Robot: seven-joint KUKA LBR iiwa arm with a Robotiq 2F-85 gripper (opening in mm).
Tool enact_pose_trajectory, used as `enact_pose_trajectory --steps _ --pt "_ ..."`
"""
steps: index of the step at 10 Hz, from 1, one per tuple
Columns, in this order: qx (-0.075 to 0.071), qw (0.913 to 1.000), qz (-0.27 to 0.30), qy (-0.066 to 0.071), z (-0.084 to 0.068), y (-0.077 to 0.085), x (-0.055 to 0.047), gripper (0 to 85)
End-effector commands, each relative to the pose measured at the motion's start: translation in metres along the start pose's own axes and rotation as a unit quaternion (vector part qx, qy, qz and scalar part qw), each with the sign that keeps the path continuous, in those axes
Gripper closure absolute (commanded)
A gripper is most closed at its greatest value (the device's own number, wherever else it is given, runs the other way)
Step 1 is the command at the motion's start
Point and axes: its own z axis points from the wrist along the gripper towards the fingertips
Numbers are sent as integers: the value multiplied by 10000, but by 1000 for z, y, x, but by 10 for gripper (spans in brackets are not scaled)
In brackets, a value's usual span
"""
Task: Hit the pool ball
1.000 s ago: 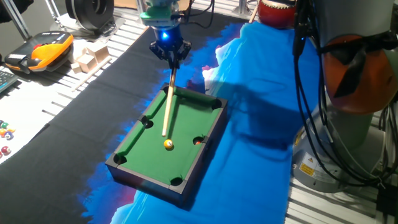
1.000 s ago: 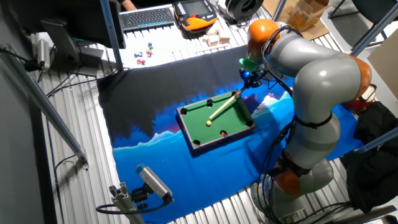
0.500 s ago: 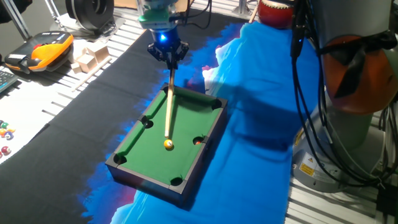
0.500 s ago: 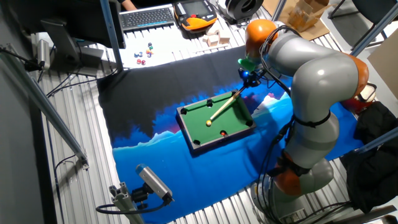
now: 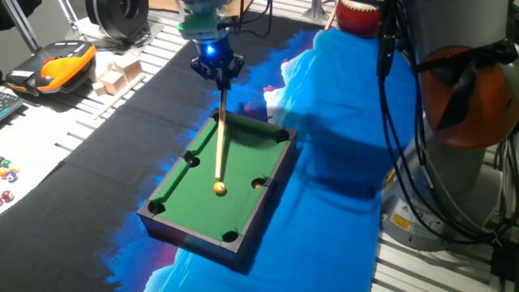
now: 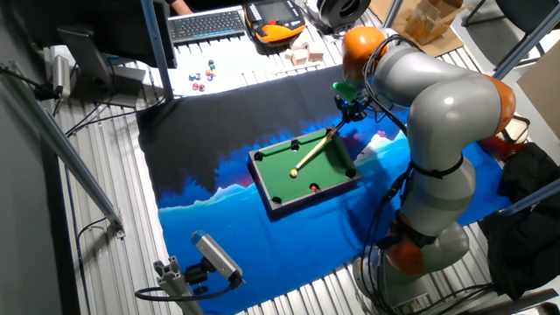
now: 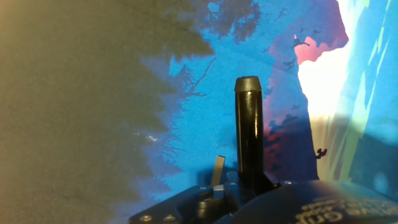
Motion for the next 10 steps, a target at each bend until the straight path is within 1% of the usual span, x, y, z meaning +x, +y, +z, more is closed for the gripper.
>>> enact_pose_trajectory --steps 1,2,3,4,6,7,8,9,10 --pt "3 10000 -13 -10 0 0 0 850" --pt "3 10000 -13 -10 -1 0 0 850" --pt "-28 10000 -15 18 -1 0 1 850" --pt "-35 10000 -8 29 -1 0 3 850" --pt "55 10000 43 -39 0 1 11 850" --pt "1 10000 31 23 -1 -2 17 850" --pt "-36 9999 48 108 -6 -6 30 850" --pt "-42 9998 130 139 -7 -10 42 850" --pt "15 9998 163 100 -6 -12 51 850"
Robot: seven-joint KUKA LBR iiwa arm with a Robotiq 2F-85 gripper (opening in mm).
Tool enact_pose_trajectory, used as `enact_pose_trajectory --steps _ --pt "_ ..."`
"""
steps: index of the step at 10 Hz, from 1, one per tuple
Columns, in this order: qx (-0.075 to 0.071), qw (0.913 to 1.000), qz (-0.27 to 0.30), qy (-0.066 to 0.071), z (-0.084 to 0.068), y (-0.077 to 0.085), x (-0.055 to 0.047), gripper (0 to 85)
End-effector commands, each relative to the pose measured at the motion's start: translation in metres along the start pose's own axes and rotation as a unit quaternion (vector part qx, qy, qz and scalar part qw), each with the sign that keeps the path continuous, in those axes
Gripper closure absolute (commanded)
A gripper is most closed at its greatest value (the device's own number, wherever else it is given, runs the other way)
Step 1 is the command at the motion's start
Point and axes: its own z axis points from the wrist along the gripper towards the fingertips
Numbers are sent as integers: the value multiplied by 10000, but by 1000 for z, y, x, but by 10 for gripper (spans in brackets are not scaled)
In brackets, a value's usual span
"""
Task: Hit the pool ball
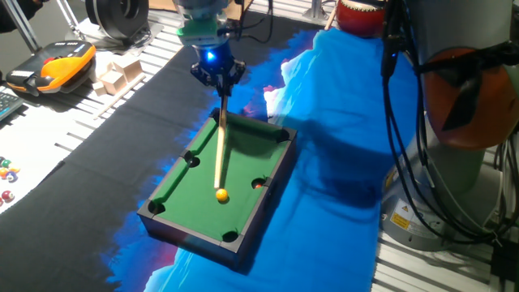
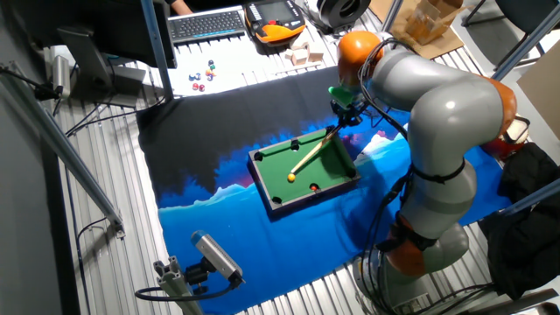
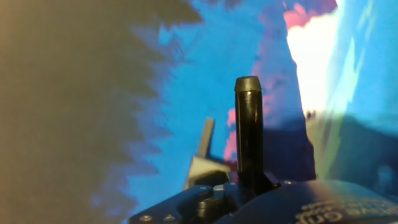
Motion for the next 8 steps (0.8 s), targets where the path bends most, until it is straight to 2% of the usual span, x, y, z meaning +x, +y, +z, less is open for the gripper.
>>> enact_pose_trajectory --steps 1,3,5,6,8 --pt "-7 10000 -23 10 2 0 4 850" --pt "-182 9995 -208 176 -6 3 -14 850" --pt "-191 9991 -323 178 -11 5 -28 850" --pt "-163 9992 -337 141 -9 6 -30 850" --pt "-241 9991 -286 221 -5 8 -30 850"
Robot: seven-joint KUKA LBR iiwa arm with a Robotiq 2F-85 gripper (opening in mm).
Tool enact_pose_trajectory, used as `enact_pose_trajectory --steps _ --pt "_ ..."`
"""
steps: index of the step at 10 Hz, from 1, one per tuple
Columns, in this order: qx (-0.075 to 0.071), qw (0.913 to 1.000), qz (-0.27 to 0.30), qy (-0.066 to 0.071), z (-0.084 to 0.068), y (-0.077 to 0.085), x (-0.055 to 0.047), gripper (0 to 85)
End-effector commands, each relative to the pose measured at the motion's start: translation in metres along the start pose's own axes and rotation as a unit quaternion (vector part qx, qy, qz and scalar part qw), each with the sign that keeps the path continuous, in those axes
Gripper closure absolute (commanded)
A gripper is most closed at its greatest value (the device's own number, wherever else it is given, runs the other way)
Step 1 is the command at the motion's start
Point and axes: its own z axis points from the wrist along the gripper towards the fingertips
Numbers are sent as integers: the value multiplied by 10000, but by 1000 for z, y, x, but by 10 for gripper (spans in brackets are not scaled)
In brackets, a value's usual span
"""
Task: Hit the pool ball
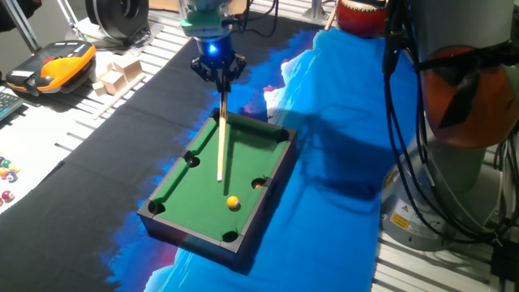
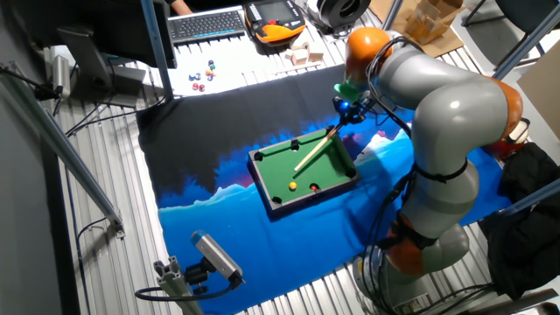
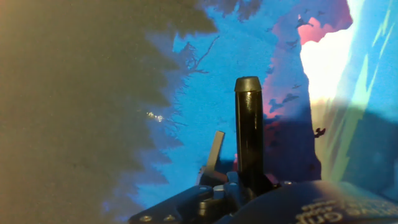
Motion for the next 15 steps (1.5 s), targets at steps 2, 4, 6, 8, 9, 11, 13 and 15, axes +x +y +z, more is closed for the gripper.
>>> enact_pose_trajectory --steps 2,4,6,8,9,11,13,15 --pt "-57 9999 113 73 4 -2 1 850" --pt "73 9993 361 -33 13 -2 17 850" --pt "144 9979 630 -52 22 -4 36 850" --pt "67 9974 719 28 25 -8 43 850" --pt "46 9968 802 57 27 -9 48 850" --pt "-16 9955 938 131 32 -10 56 850" --pt "-104 9942 1053 206 36 -10 61 680" --pt "-111 9938 1083 211 38 -9 63 680"
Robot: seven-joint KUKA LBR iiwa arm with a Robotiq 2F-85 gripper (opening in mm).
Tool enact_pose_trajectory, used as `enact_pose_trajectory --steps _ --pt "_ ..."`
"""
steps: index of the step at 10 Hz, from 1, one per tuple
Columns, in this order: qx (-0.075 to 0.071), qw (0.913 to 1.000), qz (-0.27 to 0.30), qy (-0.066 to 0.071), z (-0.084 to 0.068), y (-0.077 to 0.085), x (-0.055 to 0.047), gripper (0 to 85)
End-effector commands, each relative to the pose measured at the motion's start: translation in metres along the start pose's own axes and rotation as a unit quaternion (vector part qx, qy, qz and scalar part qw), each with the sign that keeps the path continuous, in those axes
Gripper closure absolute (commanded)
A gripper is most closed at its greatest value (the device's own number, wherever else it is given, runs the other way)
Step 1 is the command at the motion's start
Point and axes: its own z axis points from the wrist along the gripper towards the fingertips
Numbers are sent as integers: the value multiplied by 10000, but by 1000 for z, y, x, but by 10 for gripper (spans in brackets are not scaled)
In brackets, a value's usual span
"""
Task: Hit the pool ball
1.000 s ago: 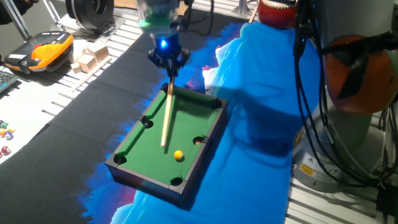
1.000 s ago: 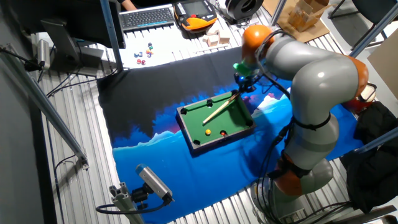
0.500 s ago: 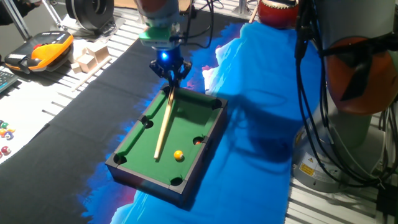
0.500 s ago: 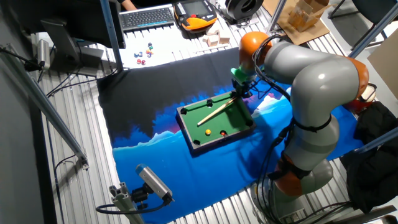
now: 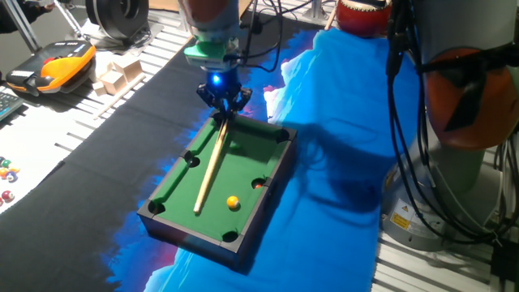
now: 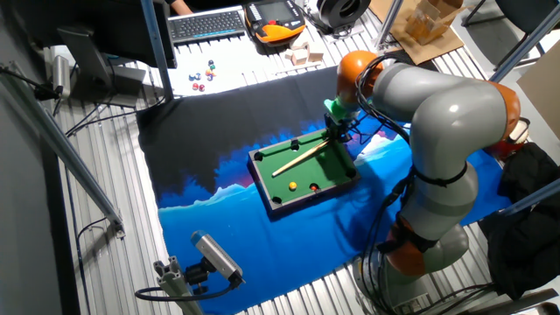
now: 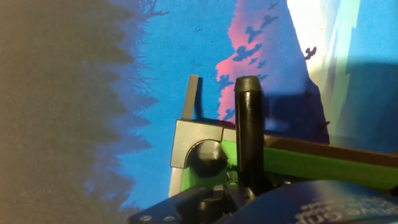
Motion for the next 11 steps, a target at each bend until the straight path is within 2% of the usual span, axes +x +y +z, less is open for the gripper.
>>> enact_pose_trajectory --steps 1,2,5,6,9,10,11 --pt "5 10000 18 -11 1 1 0 680" --pt "13 10000 33 -21 1 1 1 510" --pt "6 10000 64 -15 1 2 3 510" --pt "21 10000 2 -15 -5 2 2 510" --pt "-162 9994 -279 160 -40 6 -4 510" --pt "-258 9981 -513 225 -50 5 -7 680" --pt "-265 9959 -843 194 -57 3 -9 850"
